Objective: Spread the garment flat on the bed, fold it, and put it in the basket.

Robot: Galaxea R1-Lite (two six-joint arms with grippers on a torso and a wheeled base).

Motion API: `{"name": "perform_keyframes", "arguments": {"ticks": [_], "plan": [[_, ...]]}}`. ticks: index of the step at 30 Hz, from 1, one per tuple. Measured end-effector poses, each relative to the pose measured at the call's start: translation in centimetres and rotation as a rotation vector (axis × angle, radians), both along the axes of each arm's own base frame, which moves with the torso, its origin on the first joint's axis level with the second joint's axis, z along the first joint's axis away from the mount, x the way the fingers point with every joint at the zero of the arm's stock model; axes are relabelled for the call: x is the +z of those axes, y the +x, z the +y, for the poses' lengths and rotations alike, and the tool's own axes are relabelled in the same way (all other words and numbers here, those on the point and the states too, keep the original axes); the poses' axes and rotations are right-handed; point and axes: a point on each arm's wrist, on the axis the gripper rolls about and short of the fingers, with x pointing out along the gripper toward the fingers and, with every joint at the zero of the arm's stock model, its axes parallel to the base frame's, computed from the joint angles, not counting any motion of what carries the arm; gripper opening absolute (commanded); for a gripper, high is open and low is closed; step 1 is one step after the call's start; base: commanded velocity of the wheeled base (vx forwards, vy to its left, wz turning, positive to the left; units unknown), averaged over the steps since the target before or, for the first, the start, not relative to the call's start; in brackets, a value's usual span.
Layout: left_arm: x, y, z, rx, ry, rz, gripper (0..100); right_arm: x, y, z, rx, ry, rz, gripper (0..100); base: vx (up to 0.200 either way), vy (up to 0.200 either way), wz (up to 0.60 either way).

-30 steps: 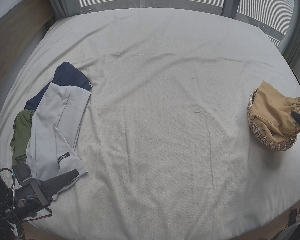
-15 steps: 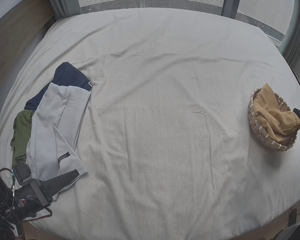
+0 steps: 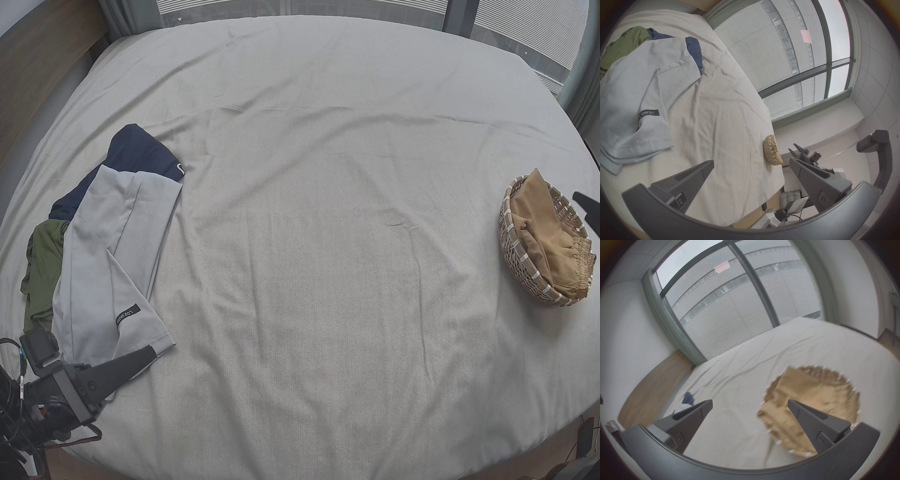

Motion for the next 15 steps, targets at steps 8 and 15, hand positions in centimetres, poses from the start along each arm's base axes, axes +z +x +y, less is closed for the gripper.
{"name": "perform_keyframes", "arguments": {"ticks": [8, 15], "plan": [[1.1, -2.4, 0.0, -0.087, -0.063, -0.064, 100, -5.0, -3.5, 5.8, 0.328, 0.002, 0.093, 100, 0.000, 0.000, 0.00], [1.1, -5.2, 1.3, -0.103, -0.086, -0.090, 100, -7.8, -9.4, 7.0, 0.440, -0.025, 0.037, 100, 0.000, 0.000, 0.00]]}}
